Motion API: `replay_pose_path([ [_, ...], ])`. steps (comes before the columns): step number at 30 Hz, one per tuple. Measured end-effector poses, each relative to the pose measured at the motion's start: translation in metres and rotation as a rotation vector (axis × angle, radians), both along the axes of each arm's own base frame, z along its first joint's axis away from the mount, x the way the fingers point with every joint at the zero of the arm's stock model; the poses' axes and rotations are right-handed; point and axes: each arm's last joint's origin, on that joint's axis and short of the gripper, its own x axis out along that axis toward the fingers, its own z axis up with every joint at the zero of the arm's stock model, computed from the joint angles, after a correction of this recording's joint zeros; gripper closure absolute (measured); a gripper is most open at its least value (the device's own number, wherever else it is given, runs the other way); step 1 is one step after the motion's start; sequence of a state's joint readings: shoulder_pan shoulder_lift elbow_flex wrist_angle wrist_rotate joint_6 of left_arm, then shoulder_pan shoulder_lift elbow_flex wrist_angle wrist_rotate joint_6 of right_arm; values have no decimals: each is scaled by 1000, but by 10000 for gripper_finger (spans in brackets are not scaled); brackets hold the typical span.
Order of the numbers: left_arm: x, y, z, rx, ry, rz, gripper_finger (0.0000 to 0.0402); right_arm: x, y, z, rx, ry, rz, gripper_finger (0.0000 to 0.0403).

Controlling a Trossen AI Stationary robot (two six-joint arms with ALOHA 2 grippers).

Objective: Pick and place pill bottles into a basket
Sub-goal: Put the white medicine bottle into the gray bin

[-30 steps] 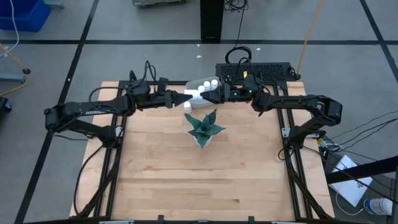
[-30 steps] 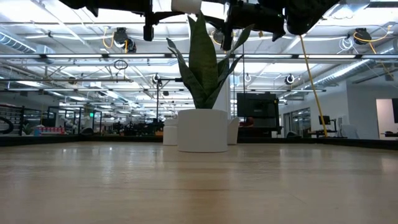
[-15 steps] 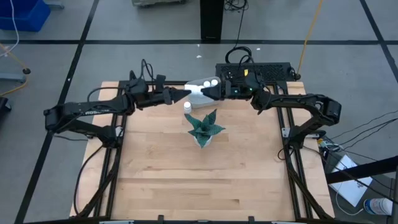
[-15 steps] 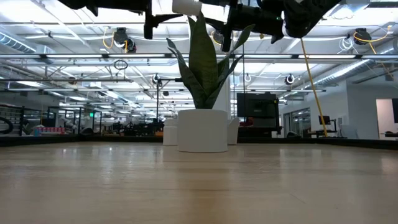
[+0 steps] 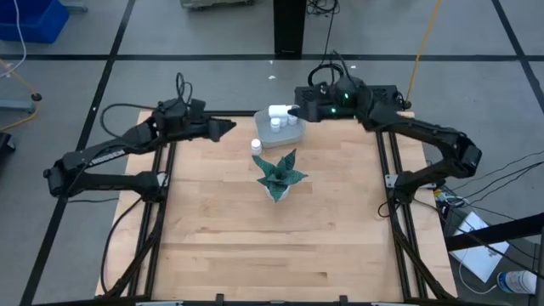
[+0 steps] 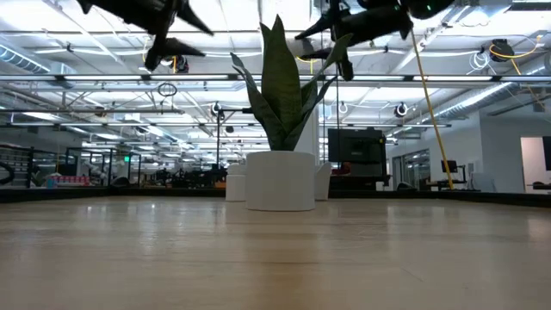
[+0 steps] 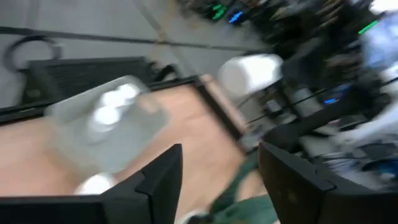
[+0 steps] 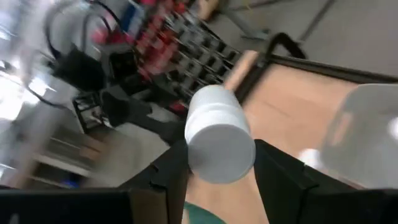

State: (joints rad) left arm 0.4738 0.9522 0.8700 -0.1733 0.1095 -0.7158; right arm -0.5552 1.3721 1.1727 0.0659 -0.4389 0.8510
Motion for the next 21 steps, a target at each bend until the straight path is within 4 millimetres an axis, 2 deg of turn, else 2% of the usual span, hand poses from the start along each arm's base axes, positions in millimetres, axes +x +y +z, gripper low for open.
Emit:
replay_pose_path([
  [8,-18,5,-23,-42,278,56,222,11,-26,49,-154,321,-32,258],
  [11,-20,3,-27,-54,328,53,228,21,-39,56,-184,473,-21,258],
  [17,-22,3,-29,-57,355,51,238,47,-67,40,-145,775,60,258],
  [21,-22,3,-29,-53,357,49,236,62,-80,19,-177,930,102,258],
])
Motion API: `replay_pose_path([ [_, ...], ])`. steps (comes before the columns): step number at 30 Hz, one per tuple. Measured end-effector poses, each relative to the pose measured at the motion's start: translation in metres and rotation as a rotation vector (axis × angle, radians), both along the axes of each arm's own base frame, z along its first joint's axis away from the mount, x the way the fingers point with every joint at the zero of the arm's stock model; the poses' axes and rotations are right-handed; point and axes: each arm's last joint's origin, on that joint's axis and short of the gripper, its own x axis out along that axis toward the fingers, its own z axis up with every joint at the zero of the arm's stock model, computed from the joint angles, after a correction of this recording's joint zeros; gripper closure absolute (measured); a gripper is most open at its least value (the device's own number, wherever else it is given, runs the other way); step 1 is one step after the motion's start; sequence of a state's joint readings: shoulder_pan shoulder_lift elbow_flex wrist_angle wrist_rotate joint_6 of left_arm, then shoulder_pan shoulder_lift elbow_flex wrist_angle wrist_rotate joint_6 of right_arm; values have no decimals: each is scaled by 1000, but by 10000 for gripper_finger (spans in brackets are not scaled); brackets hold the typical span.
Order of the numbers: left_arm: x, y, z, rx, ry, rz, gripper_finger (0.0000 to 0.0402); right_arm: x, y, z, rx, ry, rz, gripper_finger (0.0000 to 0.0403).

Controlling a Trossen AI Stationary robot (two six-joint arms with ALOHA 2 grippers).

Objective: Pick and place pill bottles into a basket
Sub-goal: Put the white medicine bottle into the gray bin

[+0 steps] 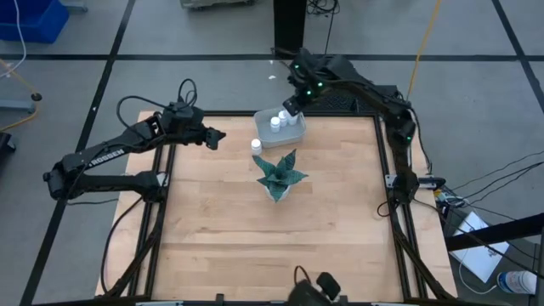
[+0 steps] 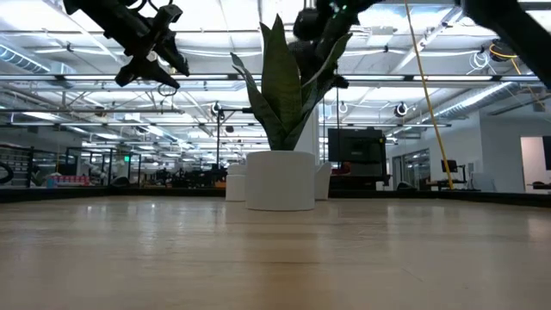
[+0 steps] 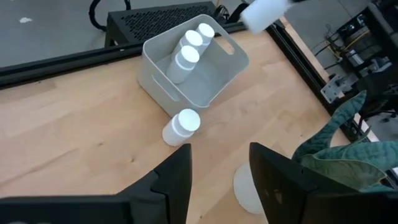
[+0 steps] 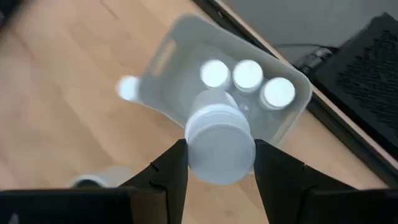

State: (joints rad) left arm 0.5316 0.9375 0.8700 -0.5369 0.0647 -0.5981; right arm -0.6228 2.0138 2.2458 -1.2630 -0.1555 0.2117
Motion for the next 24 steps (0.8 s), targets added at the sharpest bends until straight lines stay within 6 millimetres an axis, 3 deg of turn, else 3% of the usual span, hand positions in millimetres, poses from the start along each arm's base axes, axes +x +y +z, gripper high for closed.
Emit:
replay_pose_path([
  [9,0,1,0,43,17,-5,243,17,-18,-53,18,195,98,258],
  [24,1,0,1,28,4,3,248,42,-38,-127,38,341,192,258],
])
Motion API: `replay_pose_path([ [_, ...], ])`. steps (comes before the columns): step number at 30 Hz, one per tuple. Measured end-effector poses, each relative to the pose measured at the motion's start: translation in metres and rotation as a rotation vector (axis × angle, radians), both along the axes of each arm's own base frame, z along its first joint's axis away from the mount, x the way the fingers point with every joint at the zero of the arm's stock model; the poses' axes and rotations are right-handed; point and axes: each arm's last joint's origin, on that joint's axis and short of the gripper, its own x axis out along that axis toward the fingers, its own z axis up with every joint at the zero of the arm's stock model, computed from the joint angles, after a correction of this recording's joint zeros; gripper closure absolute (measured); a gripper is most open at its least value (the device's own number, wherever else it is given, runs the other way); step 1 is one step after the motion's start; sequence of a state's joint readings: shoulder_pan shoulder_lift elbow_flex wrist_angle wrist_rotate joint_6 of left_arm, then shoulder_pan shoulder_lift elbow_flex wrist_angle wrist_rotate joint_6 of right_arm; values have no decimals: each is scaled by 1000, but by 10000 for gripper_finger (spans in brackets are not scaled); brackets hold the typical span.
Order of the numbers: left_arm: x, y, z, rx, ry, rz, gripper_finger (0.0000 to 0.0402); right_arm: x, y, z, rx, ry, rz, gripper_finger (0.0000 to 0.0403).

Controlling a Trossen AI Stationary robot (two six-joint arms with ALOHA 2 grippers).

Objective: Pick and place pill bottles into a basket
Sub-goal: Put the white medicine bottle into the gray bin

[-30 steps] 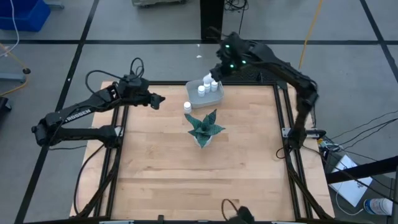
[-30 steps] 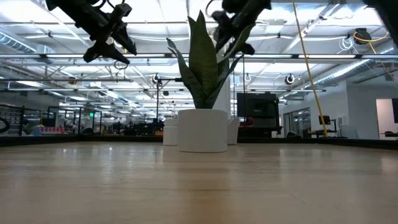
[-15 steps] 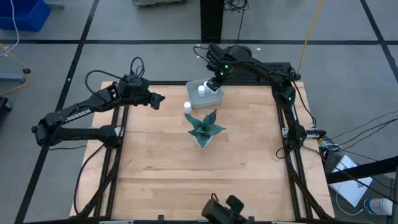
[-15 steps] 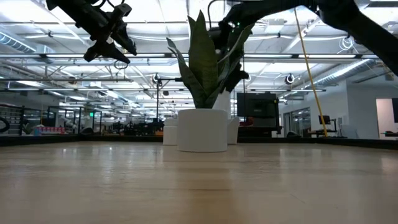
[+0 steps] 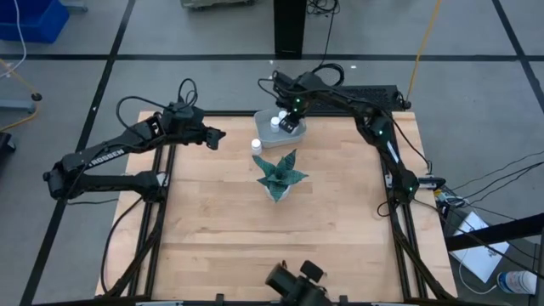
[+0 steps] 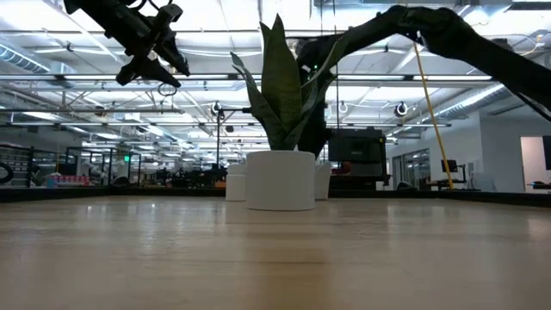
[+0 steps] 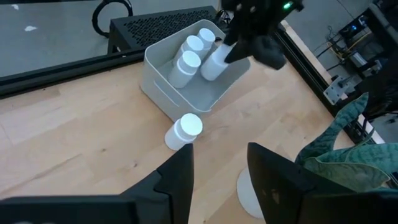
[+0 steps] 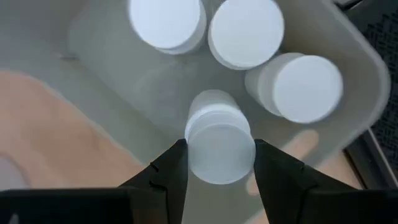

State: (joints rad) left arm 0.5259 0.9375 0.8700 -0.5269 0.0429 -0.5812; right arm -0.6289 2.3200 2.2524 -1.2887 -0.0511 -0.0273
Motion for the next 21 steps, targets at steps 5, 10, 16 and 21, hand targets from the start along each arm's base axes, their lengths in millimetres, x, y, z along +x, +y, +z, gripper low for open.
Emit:
replay_pose_path([
  [5,0,0,0,3,-5,0,249,3,-3,-16,-8,44,11,254],
  [10,0,0,0,7,-3,-3,249,5,-5,-20,-22,23,11,243],
  [16,0,0,0,18,3,-11,249,6,-5,-20,-17,21,18,227],
  [21,0,0,0,20,4,-12,249,4,-3,-24,-2,51,25,199],
])
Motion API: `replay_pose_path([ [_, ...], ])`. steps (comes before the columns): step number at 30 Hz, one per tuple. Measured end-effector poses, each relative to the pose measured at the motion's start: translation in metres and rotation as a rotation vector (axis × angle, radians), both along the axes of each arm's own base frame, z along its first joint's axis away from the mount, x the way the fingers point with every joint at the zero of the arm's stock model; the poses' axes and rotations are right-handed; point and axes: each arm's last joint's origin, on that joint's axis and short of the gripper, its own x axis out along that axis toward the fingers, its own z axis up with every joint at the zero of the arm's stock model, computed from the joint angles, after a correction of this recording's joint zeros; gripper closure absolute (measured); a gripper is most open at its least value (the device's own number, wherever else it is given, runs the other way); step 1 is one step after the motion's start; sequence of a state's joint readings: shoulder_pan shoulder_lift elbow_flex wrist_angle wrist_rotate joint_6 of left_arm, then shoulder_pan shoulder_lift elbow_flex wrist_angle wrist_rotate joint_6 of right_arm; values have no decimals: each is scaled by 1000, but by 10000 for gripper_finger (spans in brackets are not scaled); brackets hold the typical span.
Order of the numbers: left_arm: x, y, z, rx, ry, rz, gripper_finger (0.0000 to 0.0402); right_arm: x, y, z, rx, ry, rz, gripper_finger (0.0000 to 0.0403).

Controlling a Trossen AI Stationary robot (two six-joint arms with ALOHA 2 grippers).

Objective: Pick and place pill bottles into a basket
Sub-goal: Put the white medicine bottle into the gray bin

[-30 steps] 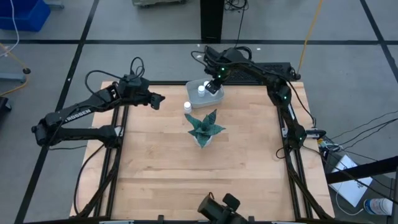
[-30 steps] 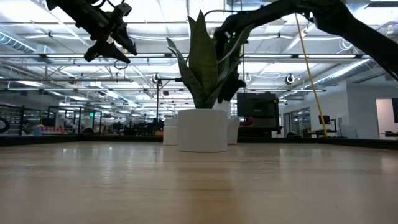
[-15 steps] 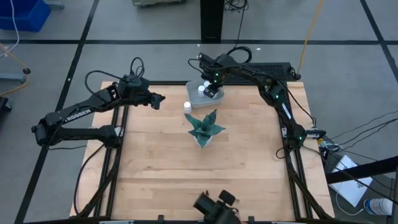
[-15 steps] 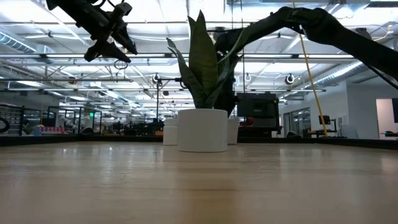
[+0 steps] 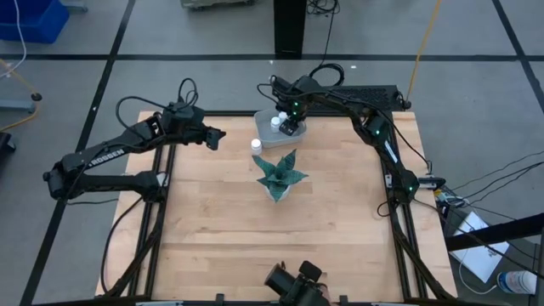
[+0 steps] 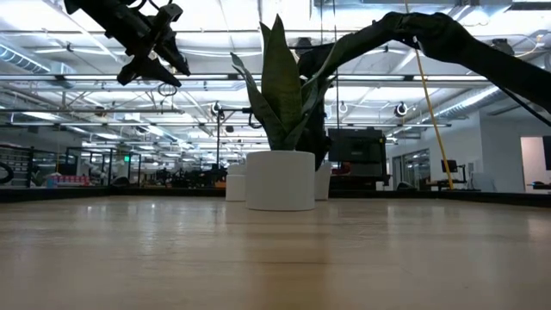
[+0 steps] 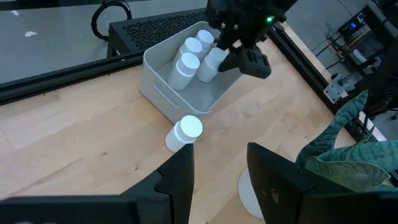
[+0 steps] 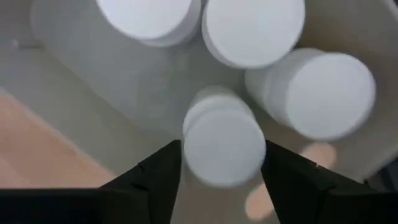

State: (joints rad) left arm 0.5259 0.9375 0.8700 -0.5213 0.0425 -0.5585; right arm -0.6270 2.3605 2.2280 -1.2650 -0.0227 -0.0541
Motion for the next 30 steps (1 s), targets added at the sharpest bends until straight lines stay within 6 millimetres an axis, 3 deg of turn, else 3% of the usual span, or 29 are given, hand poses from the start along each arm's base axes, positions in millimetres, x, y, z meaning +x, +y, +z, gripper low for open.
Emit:
replay_pose_path([
  [8,0,0,0,5,3,-5,249,-1,2,21,-44,-60,-15,156],
  [15,0,1,0,41,23,9,249,-8,16,65,-107,-140,-64,152],
  [19,-1,2,0,65,37,53,249,-14,33,100,-152,-222,-56,209],
  [25,-1,3,0,63,35,68,249,-23,75,164,-245,-437,10,383],
  [28,-1,3,0,52,28,91,250,-36,100,191,-205,-621,50,390],
  [30,-2,3,0,55,29,107,250,-46,118,196,-191,-721,86,398],
])
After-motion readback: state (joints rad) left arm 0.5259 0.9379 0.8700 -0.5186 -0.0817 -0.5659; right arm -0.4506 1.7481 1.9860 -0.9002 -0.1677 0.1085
